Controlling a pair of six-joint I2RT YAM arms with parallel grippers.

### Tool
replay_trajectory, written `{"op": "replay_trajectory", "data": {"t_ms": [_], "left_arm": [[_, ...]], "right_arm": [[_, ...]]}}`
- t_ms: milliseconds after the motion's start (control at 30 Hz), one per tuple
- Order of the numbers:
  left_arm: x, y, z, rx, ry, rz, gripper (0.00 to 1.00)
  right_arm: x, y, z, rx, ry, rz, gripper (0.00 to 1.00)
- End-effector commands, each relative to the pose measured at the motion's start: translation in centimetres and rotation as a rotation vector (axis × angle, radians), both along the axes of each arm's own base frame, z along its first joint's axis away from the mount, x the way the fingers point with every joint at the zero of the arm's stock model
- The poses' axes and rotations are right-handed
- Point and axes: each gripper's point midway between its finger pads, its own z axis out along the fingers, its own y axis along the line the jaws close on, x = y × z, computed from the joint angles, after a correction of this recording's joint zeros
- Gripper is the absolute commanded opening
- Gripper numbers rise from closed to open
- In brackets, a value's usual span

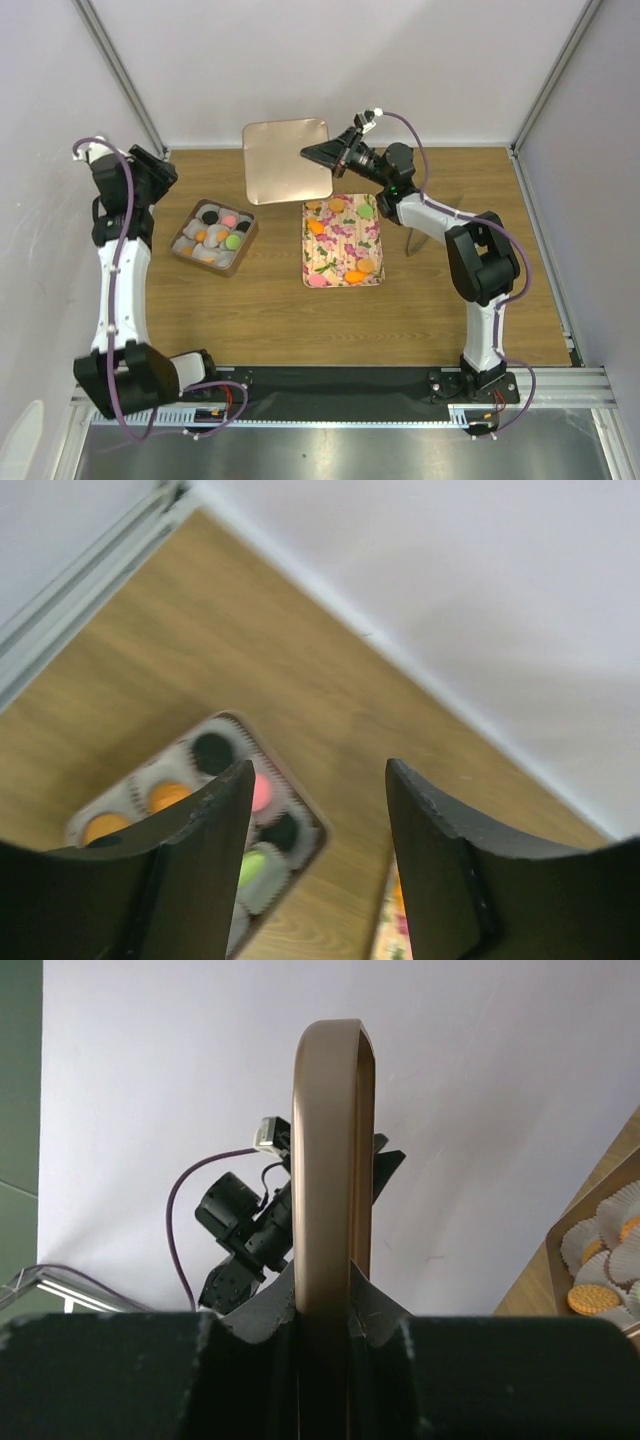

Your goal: Pack the cookies

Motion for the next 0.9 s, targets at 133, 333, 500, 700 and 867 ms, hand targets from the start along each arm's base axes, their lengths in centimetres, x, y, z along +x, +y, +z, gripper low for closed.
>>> {"op": "replay_trajectory", "data": {"t_ms": [133, 333, 500, 700, 867], "left_arm": [[1.8, 5.6, -6.7, 0.138, 0.23, 0.183, 0.55], [3.6, 8.0, -11.5, 0.117, 0.352, 0.211, 0.45], [3.7, 9.9, -15.6, 0.076, 0.462, 0.247, 0.36], [3.5, 10.8, -19.7, 0.035, 0.546, 0.249, 0.27], [4.2, 10.4, -22.6, -0.011, 0.584, 0.208, 0.21]], "right_arm": [[2.1, 1.6, -1.9, 0.038, 0.013, -0.031, 0.0], [2.8, 2.2, -4.3, 0.021, 0.037, -0.011, 0.0], [3.2, 2.4, -5.7, 0.009, 0.048, -0.011, 0.0], [3.6, 2.2, -6.8, 0.015, 0.06, -0.009, 0.0], [3.8, 1.9, -7.1, 0.015, 0.061, -0.012, 0.0]]}}
